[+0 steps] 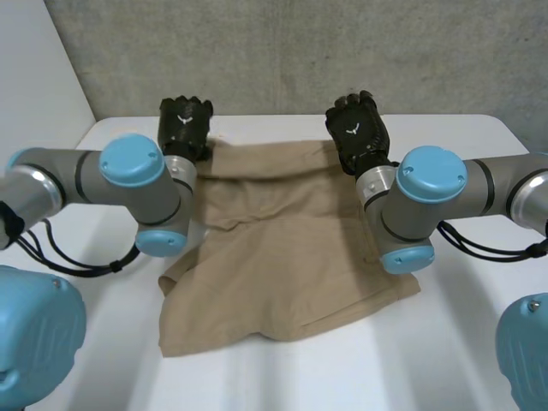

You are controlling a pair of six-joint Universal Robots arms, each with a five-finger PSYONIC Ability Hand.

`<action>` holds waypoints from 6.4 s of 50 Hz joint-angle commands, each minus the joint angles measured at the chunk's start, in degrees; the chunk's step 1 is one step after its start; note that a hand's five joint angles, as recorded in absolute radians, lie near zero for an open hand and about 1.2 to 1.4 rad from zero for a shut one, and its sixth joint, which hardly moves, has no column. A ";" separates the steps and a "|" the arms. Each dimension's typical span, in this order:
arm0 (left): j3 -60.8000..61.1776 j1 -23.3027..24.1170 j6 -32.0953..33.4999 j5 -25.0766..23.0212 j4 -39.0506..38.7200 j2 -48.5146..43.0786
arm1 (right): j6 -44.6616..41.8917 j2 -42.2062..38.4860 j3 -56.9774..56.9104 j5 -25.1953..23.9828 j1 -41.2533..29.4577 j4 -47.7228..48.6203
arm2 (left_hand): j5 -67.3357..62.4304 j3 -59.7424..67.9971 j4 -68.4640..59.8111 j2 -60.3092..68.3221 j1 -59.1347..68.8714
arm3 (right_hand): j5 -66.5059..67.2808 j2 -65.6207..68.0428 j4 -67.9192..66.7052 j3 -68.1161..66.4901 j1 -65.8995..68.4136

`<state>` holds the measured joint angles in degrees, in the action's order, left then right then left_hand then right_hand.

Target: Fold the shorts.

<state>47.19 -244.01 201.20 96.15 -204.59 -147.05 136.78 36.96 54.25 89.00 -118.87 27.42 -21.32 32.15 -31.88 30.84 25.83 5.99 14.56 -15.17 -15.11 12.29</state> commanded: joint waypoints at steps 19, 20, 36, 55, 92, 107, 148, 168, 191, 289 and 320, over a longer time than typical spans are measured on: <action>33.21 -0.94 -0.81 -1.93 1.64 32.60 | 17.64 30.88 24.85 -1.99 5.31 -10.62 | 20.43 -21.27 20.99 -19.95 -14.95 | -5.99 -4.56 5.17 5.11 -2.29; 35.06 -0.94 -0.99 -2.01 2.43 34.18 | 18.16 31.50 25.46 -2.25 5.49 -12.11 | 20.43 -21.27 20.99 -19.95 -14.94 | -5.99 -4.56 5.17 5.11 -2.29; 62.05 -0.06 -7.84 -2.45 21.24 53.44 | 16.69 38.53 44.70 -23.34 16.81 -29.71 | 9.51 -10.35 10.07 -9.03 -4.02 | 6.51 7.94 -7.33 -7.39 10.21; 74.10 1.88 -13.73 -2.37 22.22 54.59 | 9.99 32.74 54.83 -26.42 20.25 -14.33 | 5.29 -6.13 5.85 -4.81 0.19 | 25.20 26.64 -26.03 -26.09 28.91; 73.40 2.93 -13.65 -1.84 16.94 48.44 | 10.95 28.95 53.16 -24.93 19.82 -11.43 | 4.45 -5.29 5.01 -3.97 1.04 | 64.01 65.44 -64.83 -64.89 67.71; 71.55 3.02 -13.29 -1.66 12.38 44.05 | 14.83 29.39 53.15 -24.40 19.82 -11.60 | -4.63 3.79 -4.07 5.11 10.11 | 64.01 65.44 -64.83 -64.89 67.71; 64.27 2.31 -13.29 -2.45 18.95 74.44 | 16.76 54.86 48.06 -23.00 20.34 -36.12 | -48.68 47.85 -48.12 49.16 54.17 | 64.01 65.44 -64.83 -64.89 67.71; 59.24 2.14 -13.56 -8.34 30.65 77.37 | 18.26 63.85 42.43 -23.08 21.13 -44.38 | -48.68 47.85 -48.12 49.16 54.17 | 64.01 65.44 -64.83 -64.89 67.71; 52.21 -1.99 -13.21 -7.99 23.71 48.61 | 17.20 39.15 40.94 -14.91 15.77 -42.27 | -48.68 47.85 -48.12 49.16 54.17 | 34.31 35.75 -35.13 -35.20 38.02; 56.50 -2.78 -12.77 -2.27 7.37 60.57 | 15.53 37.05 32.39 -7.00 7.42 -13.00 | -48.68 47.85 -48.12 49.16 54.17 | 64.01 65.44 -64.83 -64.89 67.71; 70.67 2.66 -12.06 -5.79 37.58 70.49 | 6.66 45.64 45.77 -6.12 7.95 -42.26 | -48.68 47.85 -48.12 49.16 54.17 | 64.01 65.44 -64.83 -64.89 67.71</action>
<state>117.38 -244.26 189.07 90.82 -175.15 -80.20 147.43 77.30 98.34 82.96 -110.95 -8.65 -55.25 68.60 -68.68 68.82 64.76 55.84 67.61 -68.30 -67.72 55.26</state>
